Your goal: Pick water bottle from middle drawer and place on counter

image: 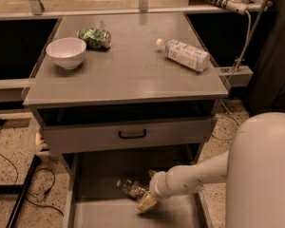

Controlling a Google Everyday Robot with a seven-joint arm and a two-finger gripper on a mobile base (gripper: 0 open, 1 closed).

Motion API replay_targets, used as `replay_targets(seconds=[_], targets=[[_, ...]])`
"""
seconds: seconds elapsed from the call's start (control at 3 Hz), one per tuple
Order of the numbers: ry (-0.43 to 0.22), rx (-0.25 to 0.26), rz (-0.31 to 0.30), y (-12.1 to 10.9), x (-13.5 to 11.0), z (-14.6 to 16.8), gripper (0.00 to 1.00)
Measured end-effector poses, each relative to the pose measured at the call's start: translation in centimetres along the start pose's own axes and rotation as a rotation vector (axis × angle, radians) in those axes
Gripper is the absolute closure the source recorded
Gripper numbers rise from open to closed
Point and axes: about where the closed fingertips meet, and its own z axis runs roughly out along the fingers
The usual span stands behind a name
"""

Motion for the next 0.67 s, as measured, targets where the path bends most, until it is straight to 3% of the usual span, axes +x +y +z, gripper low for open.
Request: replay_targets(seconds=[0.67], targets=[[0.0,0.001,0.0,-0.03,0.01,0.0,0.65]])
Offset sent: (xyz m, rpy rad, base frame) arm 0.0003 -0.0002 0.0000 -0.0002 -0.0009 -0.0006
